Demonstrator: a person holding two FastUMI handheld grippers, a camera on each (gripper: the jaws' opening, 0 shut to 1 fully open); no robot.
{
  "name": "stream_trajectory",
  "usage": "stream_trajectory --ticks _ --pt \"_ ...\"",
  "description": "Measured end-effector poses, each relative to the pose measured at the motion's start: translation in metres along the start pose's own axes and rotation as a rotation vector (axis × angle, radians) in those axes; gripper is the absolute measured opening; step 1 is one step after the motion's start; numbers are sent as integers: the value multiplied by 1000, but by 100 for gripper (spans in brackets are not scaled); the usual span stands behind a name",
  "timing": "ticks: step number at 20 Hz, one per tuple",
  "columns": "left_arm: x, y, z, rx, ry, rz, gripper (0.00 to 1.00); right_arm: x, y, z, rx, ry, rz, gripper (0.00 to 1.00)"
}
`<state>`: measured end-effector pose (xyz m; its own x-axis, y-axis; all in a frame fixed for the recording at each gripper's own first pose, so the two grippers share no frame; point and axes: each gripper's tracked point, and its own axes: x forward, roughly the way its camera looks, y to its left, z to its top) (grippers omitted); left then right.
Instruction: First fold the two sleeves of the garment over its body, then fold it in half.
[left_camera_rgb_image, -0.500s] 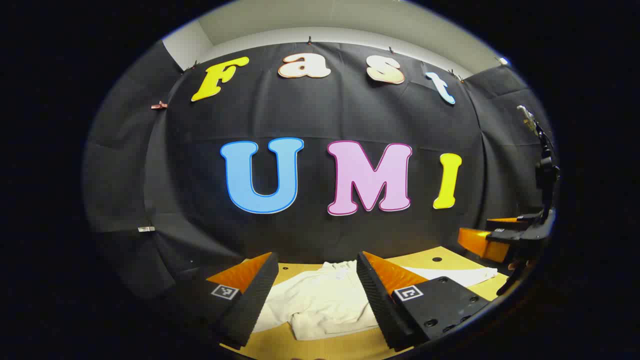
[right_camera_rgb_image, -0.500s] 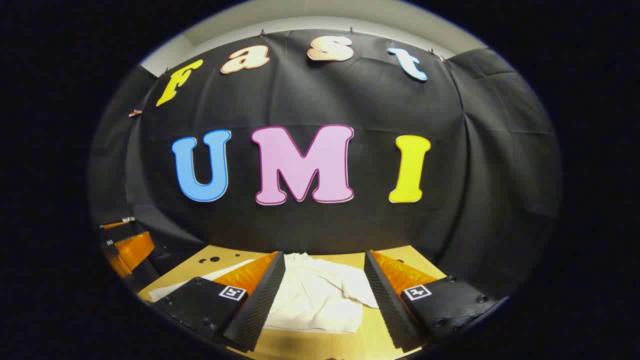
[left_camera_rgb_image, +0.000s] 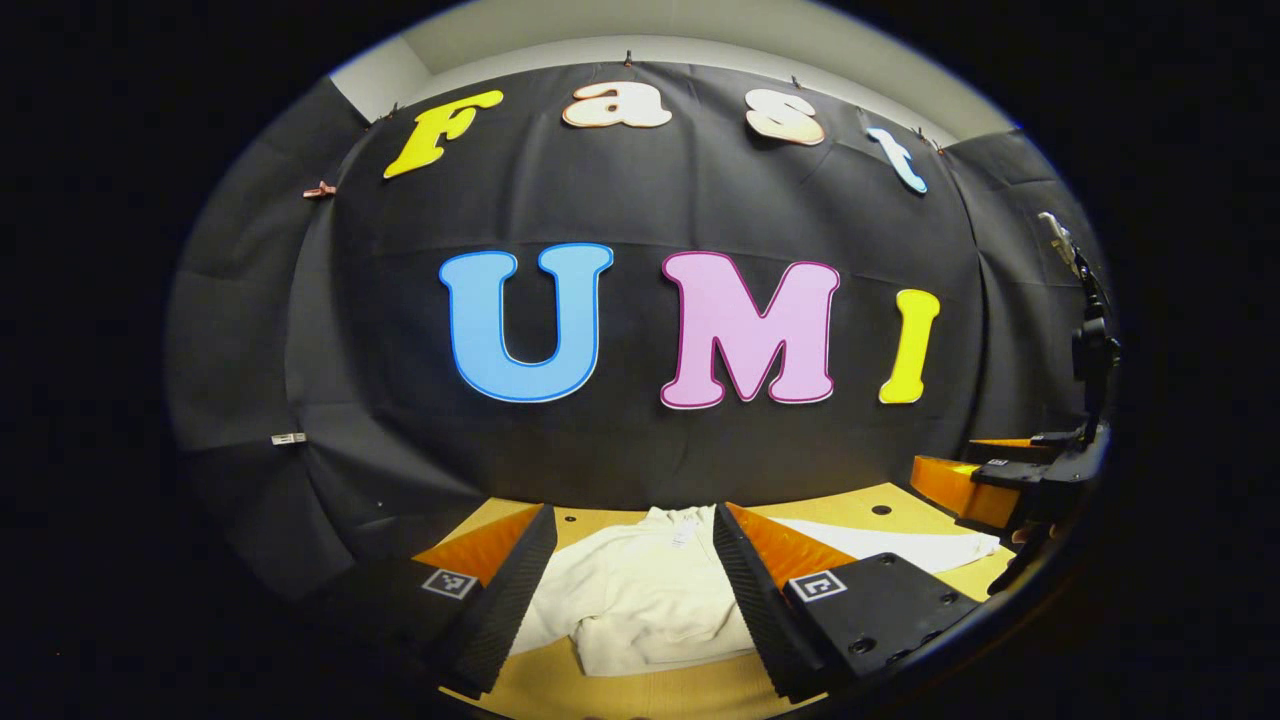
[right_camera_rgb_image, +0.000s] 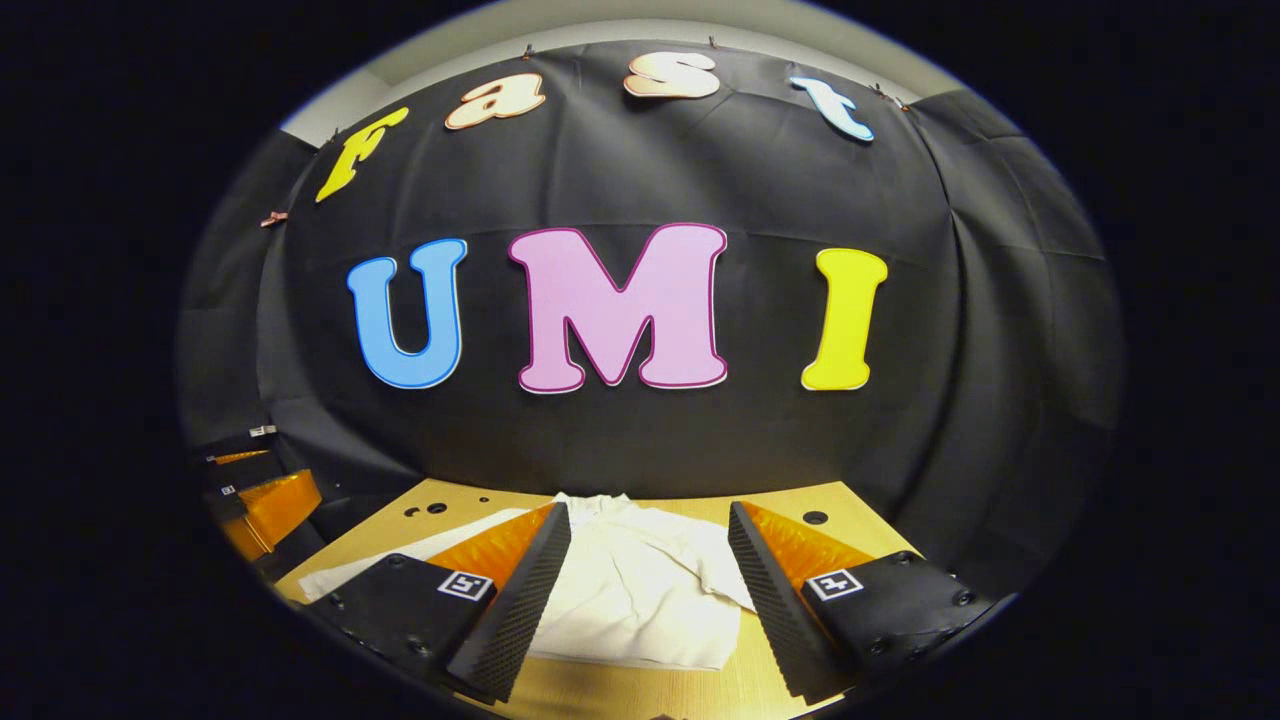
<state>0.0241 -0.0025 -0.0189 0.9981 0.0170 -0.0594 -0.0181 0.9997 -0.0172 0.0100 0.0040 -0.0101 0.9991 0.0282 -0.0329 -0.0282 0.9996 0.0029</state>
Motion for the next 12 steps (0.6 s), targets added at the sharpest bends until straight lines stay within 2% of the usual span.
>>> stream_trajectory --ticks 8,12 --pt "14 -10 -5 1 16 -14 97 10 -7 -3 8 40 -28 97" --pt "17 -7 -4 1 13 7 97 16 -12 -7 4 70 -50 97"
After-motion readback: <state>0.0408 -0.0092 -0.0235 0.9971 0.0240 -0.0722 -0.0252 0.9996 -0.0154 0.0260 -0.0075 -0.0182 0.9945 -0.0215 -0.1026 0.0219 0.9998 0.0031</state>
